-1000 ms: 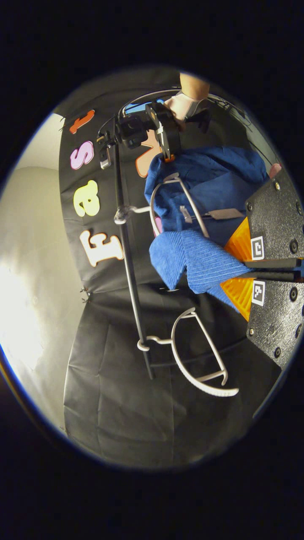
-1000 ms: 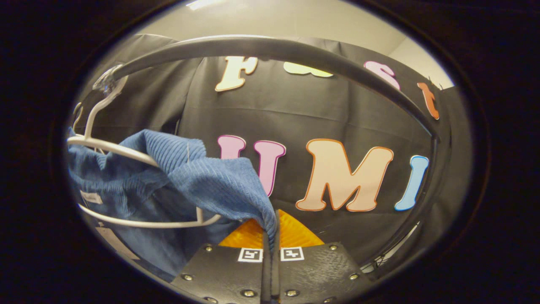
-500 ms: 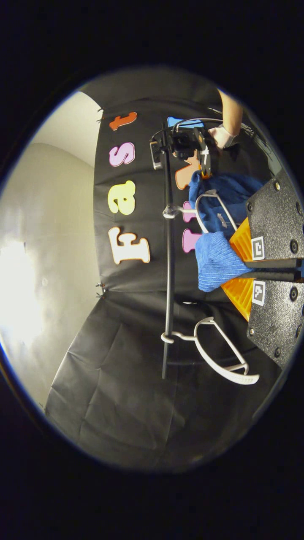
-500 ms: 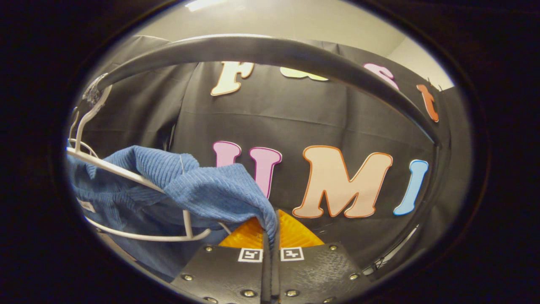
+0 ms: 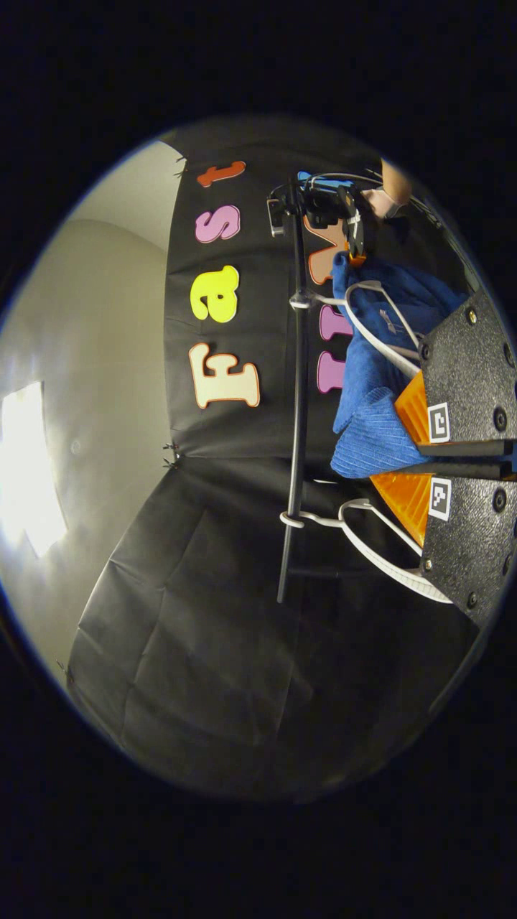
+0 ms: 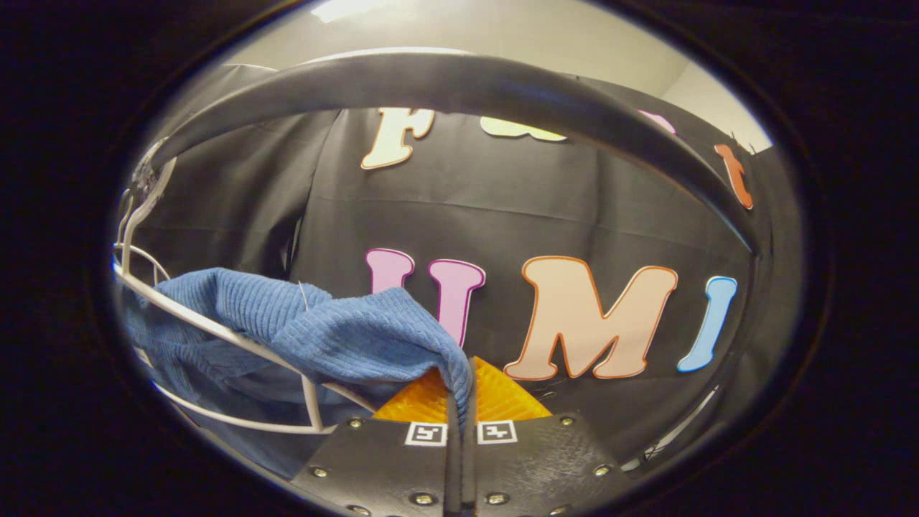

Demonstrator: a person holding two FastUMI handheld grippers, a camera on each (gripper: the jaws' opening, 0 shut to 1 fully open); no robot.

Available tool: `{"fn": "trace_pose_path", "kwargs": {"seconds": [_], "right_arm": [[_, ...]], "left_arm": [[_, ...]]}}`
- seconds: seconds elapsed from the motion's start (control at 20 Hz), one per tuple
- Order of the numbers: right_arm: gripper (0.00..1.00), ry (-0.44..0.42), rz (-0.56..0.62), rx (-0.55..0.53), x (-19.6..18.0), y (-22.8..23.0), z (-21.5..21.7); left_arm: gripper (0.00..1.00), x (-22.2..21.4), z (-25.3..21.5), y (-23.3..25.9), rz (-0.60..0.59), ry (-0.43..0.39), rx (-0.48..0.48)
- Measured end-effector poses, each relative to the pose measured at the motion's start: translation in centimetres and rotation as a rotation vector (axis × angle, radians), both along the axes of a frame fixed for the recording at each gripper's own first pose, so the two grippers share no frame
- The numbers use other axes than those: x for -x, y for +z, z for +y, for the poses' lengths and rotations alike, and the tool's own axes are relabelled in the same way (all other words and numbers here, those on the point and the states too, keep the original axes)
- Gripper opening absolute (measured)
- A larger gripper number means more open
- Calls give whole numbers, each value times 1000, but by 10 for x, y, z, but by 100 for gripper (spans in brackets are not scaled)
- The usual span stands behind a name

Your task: Grasp the clothes on the hanger with both hands and then place them into the laundry hamper below.

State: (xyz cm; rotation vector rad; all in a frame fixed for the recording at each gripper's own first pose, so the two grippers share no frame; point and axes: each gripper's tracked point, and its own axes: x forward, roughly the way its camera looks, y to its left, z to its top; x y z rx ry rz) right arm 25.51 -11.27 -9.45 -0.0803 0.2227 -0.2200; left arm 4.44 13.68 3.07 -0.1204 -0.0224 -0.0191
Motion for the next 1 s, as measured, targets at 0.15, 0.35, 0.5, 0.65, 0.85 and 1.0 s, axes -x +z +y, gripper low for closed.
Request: {"fn": "trace_pose_path", "kwargs": {"seconds": [0.15,0.35,0.5,0.65,0.85,1.0], "right_arm": [[1,10,3,17,-4,-5,1],[1,10,28,-12,-17,-18,-2],[0,0,27,-8,-20,-24,-6],[0,-22,2,-1,-22,-20,-11],[0,-50,-13,-3,-18,-25,-19],[1,-60,-18,-4,-10,-31,-24]], "left_arm": [[4,-6,5,-13,31,15,5],[4,-17,4,-28,55,25,-13],[4,-24,-1,-39,74,17,-13],[4,-30,-2,-54,103,15,4],[4,-38,-6,-70,131,2,31],[4,-43,-9,-80,145,-1,39]]}}
